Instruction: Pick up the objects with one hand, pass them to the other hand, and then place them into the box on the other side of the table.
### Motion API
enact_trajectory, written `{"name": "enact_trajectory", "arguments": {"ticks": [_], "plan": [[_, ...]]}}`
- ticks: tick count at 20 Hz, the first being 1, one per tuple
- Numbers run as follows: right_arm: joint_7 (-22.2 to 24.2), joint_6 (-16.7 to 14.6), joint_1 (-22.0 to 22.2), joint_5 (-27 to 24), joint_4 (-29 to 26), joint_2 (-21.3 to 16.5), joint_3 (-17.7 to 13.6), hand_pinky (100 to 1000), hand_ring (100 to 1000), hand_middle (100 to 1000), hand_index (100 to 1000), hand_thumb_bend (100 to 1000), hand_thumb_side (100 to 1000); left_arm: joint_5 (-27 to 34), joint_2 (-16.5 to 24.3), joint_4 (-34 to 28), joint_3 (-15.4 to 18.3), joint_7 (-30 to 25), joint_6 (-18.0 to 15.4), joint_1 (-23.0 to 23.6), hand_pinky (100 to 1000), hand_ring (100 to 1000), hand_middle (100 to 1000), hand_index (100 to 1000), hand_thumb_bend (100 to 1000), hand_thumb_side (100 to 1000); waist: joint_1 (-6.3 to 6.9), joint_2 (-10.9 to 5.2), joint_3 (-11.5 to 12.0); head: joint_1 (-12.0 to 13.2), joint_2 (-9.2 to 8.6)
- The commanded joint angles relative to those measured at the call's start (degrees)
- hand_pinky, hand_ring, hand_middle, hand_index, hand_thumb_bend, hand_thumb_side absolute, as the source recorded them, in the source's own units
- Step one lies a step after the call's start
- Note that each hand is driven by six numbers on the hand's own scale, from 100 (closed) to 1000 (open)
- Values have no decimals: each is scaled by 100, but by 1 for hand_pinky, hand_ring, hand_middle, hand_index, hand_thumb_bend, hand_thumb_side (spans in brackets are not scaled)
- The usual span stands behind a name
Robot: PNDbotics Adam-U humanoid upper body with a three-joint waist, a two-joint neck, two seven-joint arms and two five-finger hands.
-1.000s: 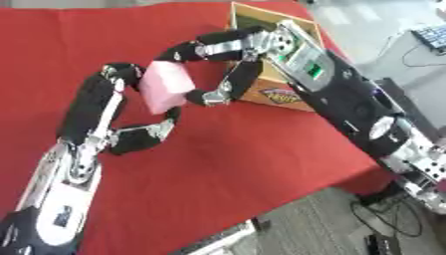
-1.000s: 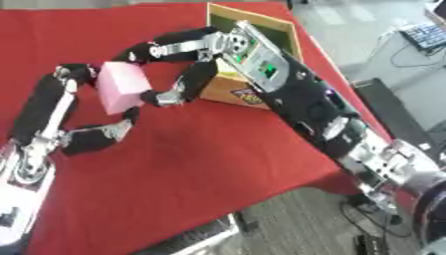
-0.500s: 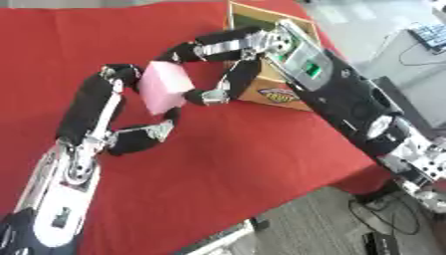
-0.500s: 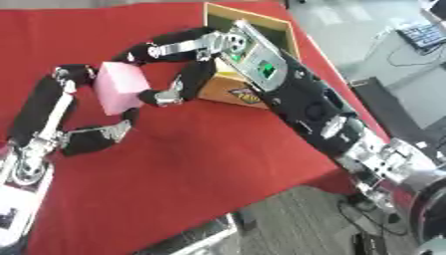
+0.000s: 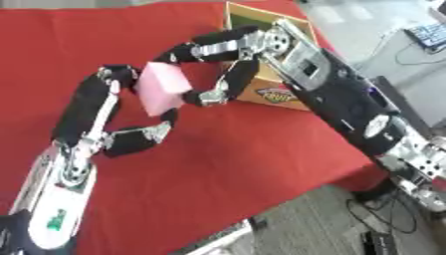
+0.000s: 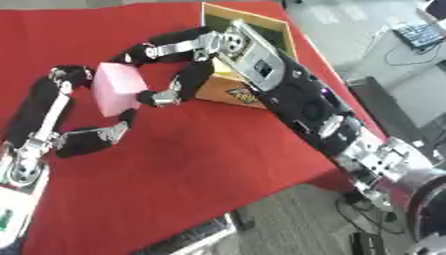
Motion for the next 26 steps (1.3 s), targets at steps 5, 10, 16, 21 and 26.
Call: {"name": "enact_trajectory", "arguments": {"ticks": [5, 10, 16, 21, 26], "plan": [[102, -41, -12, -3, 50, -59, 48, 936, 1000, 770, 966, 100, 455, 121, -223, -460, -121, -28, -32, -215, 684, 529, 442, 589, 100, 293, 3, -90, -18, -36, -6], [108, 38, -9, -117, 70, -36, 53, 910, 1000, 696, 900, 100, 486, 176, -227, -494, -144, -70, -23, -207, 684, 529, 442, 589, 100, 295, -4, -82, -24, -51, -6], [110, 150, -4, -330, 54, -41, 54, 889, 1000, 606, 823, 100, 500, 157, -226, -469, -133, -73, 2, -190, 684, 528, 442, 590, 100, 292, 1, -77, -30, -58, -6], [110, 220, 12, -490, 33, -57, 39, 856, 959, 503, 711, 100, 479, 72, -227, -384, -93, -19, 63, -168, 685, 528, 444, 596, 100, 299, 9, -74, -53, -64, -6], [110, 244, 34, -565, 27, -67, 19, 825, 914, 451, 634, 100, 480, -22, -234, -323, -68, 76, 129, -160, 687, 532, 452, 615, 100, 233, 15, -75, -68, -50, -6]]}}
